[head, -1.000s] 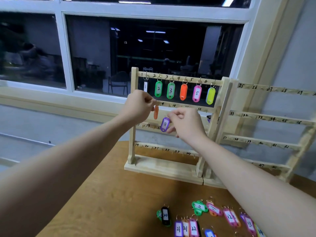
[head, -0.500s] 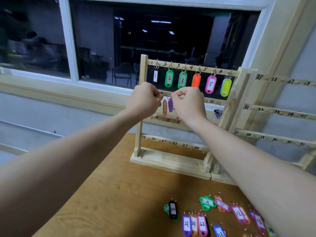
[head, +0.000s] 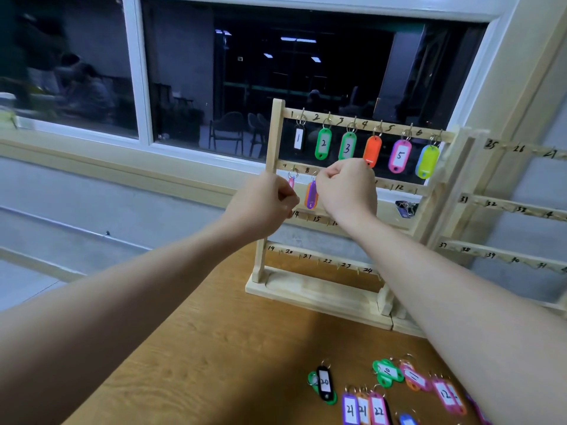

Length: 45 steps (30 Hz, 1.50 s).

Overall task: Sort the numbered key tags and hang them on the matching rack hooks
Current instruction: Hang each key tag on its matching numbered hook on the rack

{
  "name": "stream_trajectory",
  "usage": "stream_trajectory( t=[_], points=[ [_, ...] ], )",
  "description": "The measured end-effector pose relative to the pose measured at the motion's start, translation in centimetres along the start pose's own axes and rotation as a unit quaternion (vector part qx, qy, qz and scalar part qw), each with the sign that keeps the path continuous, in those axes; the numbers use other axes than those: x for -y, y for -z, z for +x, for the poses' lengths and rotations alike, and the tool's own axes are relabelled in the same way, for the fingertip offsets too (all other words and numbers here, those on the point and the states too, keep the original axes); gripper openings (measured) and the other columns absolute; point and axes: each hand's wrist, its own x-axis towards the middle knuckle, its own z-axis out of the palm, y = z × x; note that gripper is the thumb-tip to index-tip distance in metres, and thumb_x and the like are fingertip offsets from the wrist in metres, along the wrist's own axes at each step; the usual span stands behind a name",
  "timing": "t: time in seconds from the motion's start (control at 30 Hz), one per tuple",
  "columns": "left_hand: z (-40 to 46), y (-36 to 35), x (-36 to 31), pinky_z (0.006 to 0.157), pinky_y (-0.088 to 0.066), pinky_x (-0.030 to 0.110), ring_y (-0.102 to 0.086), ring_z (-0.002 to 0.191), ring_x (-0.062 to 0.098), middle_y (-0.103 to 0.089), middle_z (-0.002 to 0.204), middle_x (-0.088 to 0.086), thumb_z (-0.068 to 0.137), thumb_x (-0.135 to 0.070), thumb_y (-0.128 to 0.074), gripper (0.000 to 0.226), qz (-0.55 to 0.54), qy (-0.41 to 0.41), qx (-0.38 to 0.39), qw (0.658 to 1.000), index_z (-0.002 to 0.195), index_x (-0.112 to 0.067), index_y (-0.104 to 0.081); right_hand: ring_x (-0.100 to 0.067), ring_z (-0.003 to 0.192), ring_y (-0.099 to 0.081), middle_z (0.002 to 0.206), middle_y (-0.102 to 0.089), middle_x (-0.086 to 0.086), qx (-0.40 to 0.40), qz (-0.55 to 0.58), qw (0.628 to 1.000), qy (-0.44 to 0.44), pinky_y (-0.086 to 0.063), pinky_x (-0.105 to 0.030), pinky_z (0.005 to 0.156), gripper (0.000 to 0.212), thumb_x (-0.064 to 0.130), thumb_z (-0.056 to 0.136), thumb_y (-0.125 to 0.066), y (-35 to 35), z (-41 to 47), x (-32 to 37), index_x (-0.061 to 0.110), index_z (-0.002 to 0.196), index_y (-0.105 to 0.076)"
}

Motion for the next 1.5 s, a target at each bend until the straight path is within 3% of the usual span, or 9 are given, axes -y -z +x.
stream_trajectory(
  t=[0.1,0.23,0.37,0.53,0.8,1.03,1.23,1.37,1.5],
  points=[
    [-1.1,0.4,0.0,0.057,-0.051,0.026,-0.061,0.055,-0.003,-0.072,0.072,-0.007,0.097,-0.021,-0.062,0.018,0.008,-0.007,0.019,1.000,0.087,-0.015,-0.076,-0.026,0.063,-0.049,0.057,-0.050,0.004,0.011,-0.008,1.000,-0.015,-0.030,-0.023,0.051,0.037,0.011,0.087,-0.052,-0.2,-0.4,-0.1,0.017,0.051,-0.048],
    [-2.6,1.1,0.2,0.051,-0.042,0.015,-0.057,0.048,-0.006,-0.072,0.075,-0.007,0.098,-0.021,-0.062,0.015,0.000,-0.007,0.048,0.999,0.089,-0.018,-0.073,-0.029,0.057,-0.067,0.059,-0.067,-0.001,0.031,0.007,0.999,-0.021,-0.060,-0.037,0.060,0.032,0.017,0.089,-0.054,0.1,-1.4,-0.4,0.015,0.061,-0.068],
    [-4.6,1.2,0.2,0.043,-0.044,0.016,-0.060,0.043,0.004,-0.073,0.075,-0.002,0.097,-0.017,-0.064,0.013,-0.037,0.005,0.072,0.997,0.088,-0.014,-0.073,-0.024,0.055,-0.068,0.056,-0.069,0.001,0.077,0.007,0.997,-0.029,-0.062,-0.045,0.067,0.030,0.018,0.086,-0.057,1.9,-3.7,-1.4,0.015,0.060,-0.070],
    [-8.1,-1.0,-0.8,0.046,-0.052,0.029,-0.063,0.042,0.013,-0.072,0.070,0.000,0.094,-0.012,-0.064,0.013,-0.065,0.001,0.113,0.991,0.083,-0.011,-0.071,-0.017,0.052,-0.068,0.057,-0.070,0.003,0.122,-0.034,0.990,-0.055,-0.063,-0.040,0.067,0.022,0.025,0.091,-0.065,5.9,-8.2,-5.8,0.019,0.070,-0.072],
    [-13.8,-6.1,-3.9,0.054,-0.038,0.008,-0.058,0.057,-0.006,-0.069,0.078,-0.009,0.094,-0.014,-0.063,0.011,-0.064,-0.014,0.145,0.987,0.086,-0.020,-0.068,-0.013,0.048,-0.060,0.058,-0.070,-0.002,0.164,-0.055,0.979,-0.111,-0.047,-0.025,0.056,0.025,0.022,0.092,-0.066,12.3,-15.6,-13.0,0.015,0.070,-0.074],
    [-16.8,-10.6,-5.6,0.071,-0.047,0.023,-0.064,0.080,0.010,-0.071,0.086,-0.004,0.092,-0.015,-0.065,0.008,-0.068,-0.017,0.188,0.980,0.090,-0.016,-0.072,-0.018,0.046,-0.055,0.058,-0.068,-0.011,0.168,-0.058,0.975,-0.134,-0.045,-0.027,0.058,0.025,0.019,0.092,-0.066,16.4,-18.9,-18.1,0.009,0.071,-0.072],
    [-16.5,-15.1,-9.1,0.065,-0.046,0.028,-0.057,0.069,0.009,-0.070,0.079,0.001,0.088,-0.011,-0.062,0.011,-0.044,-0.051,0.244,0.968,0.081,-0.012,-0.070,-0.013,0.043,-0.052,0.054,-0.067,-0.002,0.123,-0.074,0.975,-0.167,-0.046,-0.027,0.057,0.027,0.023,0.093,-0.067,22.0,-20.3,-24.4,0.018,0.067,-0.070],
    [-16.0,-18.8,-12.9,0.069,-0.040,0.021,-0.058,0.078,0.009,-0.068,0.084,-0.006,0.092,-0.015,-0.064,0.010,-0.035,-0.091,0.267,0.959,0.087,-0.020,-0.072,-0.003,0.039,-0.051,0.050,-0.065,0.006,0.081,-0.095,0.973,-0.194,-0.039,-0.022,0.046,0.026,0.022,0.093,-0.068,26.2,-20.7,-28.5,0.019,0.067,-0.070],
    [-15.2,-23.1,-17.1,0.069,-0.040,0.023,-0.059,0.081,0.013,-0.067,0.086,-0.005,0.093,-0.017,-0.063,0.012,-0.029,-0.137,0.280,0.950,0.095,-0.014,-0.075,-0.012,0.048,-0.054,0.052,-0.066,0.001,0.046,-0.101,0.966,-0.235,-0.037,-0.024,0.048,0.026,0.022,0.092,-0.068,30.1,-20.7,-32.5,0.016,0.067,-0.070]
  ],
)
